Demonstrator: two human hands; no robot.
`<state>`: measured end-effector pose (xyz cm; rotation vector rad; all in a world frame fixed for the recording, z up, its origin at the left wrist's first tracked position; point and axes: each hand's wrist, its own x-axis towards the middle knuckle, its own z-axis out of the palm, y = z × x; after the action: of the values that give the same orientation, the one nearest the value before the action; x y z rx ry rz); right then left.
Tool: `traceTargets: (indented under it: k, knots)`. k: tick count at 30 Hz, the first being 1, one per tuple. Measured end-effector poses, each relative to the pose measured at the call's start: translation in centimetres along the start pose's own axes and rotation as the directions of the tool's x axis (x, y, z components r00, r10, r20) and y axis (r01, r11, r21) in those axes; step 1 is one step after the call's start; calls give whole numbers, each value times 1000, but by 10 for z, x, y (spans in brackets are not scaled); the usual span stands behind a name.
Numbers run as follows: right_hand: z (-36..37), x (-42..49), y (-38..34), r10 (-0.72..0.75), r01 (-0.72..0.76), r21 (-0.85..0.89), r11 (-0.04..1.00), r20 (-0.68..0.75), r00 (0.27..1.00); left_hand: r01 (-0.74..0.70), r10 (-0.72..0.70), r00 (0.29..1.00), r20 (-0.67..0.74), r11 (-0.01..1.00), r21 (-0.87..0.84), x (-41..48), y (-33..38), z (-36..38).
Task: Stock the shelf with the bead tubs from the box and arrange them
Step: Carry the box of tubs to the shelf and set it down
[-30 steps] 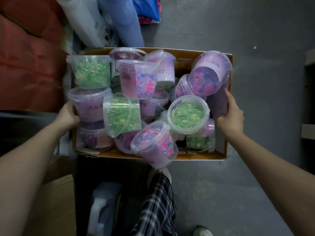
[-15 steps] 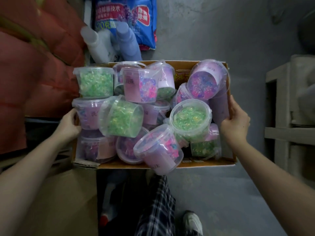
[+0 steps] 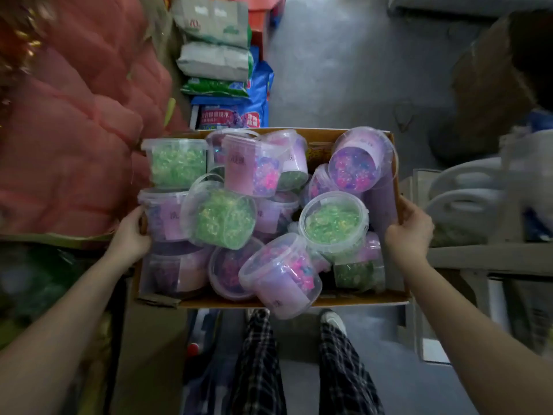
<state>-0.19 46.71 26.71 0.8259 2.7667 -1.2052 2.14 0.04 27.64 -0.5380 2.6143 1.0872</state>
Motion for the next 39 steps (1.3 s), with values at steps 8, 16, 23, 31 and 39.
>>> traceTargets:
  k: [8,16,23,31,39]
  knots:
    - [-112,-28,-27,-126,116,89,989,113,986,62,-88,960,-266,993,-104,-157,76,-14]
    - [-176,-61,-54,-249,265,-26,964,256,934,215,-348,814,-464,924,-315,-312,113,1]
    - [-181,-124,-60,-351,387,-44,921,341,872,260,-430,682,-591,898,-354,-420,67,-1]
    - [-157,-249,-53,-533,590,24,807,459,710,307,-518,537,-666,855,-418,-607,7,-2]
    - [-119,-390,-26,-641,706,184,684,613,462,409,-691,254,-677,711,-572,-801,-44,27]
